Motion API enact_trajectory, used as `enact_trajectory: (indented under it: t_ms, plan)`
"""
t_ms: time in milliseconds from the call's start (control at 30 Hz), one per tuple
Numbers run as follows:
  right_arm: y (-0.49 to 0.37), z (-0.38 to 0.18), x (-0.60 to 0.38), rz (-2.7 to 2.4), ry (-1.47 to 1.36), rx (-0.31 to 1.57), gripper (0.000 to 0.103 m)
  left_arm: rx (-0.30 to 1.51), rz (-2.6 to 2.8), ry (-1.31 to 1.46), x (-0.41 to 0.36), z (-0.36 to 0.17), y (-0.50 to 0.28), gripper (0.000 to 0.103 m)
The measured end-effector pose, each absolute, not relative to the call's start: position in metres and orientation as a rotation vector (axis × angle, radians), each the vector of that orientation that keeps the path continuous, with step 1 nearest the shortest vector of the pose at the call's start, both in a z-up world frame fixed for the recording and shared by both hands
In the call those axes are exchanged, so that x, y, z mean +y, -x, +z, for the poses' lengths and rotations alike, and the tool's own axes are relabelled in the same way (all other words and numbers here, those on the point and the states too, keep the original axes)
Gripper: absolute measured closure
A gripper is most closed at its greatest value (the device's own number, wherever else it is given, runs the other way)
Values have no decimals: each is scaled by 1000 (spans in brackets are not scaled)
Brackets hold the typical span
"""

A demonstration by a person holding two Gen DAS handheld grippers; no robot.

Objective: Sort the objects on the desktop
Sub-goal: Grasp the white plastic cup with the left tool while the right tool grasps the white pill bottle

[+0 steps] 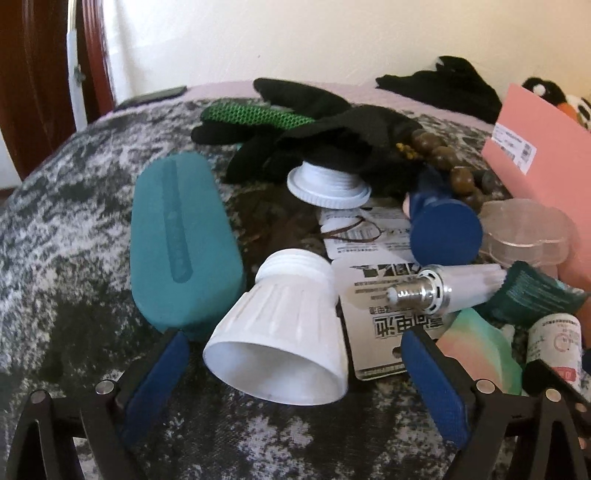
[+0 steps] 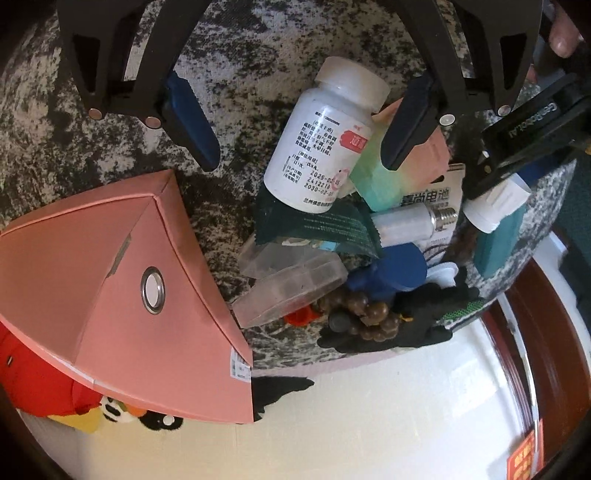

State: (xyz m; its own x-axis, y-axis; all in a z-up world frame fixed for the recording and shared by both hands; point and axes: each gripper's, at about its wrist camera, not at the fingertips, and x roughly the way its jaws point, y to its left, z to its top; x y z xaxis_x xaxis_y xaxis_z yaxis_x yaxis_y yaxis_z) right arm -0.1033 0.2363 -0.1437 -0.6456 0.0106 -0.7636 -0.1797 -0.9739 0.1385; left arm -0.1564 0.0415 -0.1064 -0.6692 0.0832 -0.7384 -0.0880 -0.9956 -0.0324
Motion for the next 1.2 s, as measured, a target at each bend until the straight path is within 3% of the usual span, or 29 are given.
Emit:
enact_trajectory:
  t_ms: [167, 267, 300, 333, 467, 1200]
  plan:
    - [105, -149, 233, 2728, 1288, 275, 18, 44, 2778, 1248, 44, -111, 157, 14]
    - [108, -152, 230, 2734, 1303, 247, 36, 87, 2760, 1270, 49, -116, 157, 40]
    - [109, -153, 229, 2741, 1311, 243, 42, 108, 2757, 1273, 50, -117, 156, 42]
    - [110, -152, 227, 2743, 1311, 225, 49, 117, 2760, 1254, 51, -116, 153, 43]
    - [103, -148, 220, 2772, 1306, 199, 54, 119, 2764, 1186, 54, -103, 140, 43]
    - [-51, -37, 225, 2983, 1069, 147, 55, 197, 2858, 914, 70, 2, -11, 43]
